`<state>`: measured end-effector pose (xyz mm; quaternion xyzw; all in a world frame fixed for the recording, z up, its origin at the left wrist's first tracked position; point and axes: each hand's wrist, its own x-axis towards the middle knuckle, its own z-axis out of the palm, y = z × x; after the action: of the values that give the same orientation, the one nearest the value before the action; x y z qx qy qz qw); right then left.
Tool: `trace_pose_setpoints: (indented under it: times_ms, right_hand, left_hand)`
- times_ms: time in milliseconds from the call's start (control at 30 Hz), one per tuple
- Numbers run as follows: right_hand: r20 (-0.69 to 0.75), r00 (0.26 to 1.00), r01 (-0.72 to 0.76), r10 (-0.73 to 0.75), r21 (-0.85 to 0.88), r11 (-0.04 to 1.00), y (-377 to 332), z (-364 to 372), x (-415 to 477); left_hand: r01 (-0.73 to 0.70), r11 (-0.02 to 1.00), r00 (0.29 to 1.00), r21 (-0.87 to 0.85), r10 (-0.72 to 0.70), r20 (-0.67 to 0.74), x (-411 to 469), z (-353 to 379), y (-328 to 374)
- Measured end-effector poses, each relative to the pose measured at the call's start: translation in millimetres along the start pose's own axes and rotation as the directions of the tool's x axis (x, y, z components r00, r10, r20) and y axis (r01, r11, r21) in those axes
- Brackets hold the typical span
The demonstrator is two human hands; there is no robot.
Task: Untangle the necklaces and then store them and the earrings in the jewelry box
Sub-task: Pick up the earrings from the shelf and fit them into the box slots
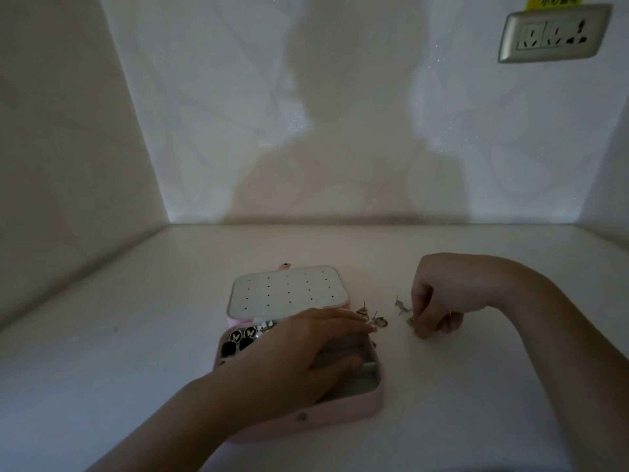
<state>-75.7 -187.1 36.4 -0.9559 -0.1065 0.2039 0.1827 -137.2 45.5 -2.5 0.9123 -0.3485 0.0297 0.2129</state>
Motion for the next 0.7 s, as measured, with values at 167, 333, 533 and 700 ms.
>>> trace_pose_setpoints:
  times_ms: [167,333,533,700]
  right_hand:
    - [-0.001,1.0,-0.001,0.001,0.022,1.0,-2.8,4.3,0.9]
    - [-0.035,0.998,0.05,-0.049,0.017,0.999,-6.2,8.1,3.6]
    - [-0.056,0.993,0.107,-0.106,0.005,0.994,-4.5,3.9,1.1]
    - [-0.194,0.926,0.368,-0.323,0.28,0.887,-15.4,-2.0,-10.0]
  left_hand:
    - [0.003,1.0,1.0,0.002,-0.003,-0.009,-0.3,-0.2,-0.5]
    - [-0.001,1.0,1.0,-0.013,0.0,-0.026,-0.3,-0.9,-0.6]
    - [0.055,0.994,0.997,-0.092,-0.06,-0.052,-1.7,-3.7,0.3]
    - [0.182,0.906,0.95,-0.382,-0.263,-0.17,-1.0,-16.6,-4.6]
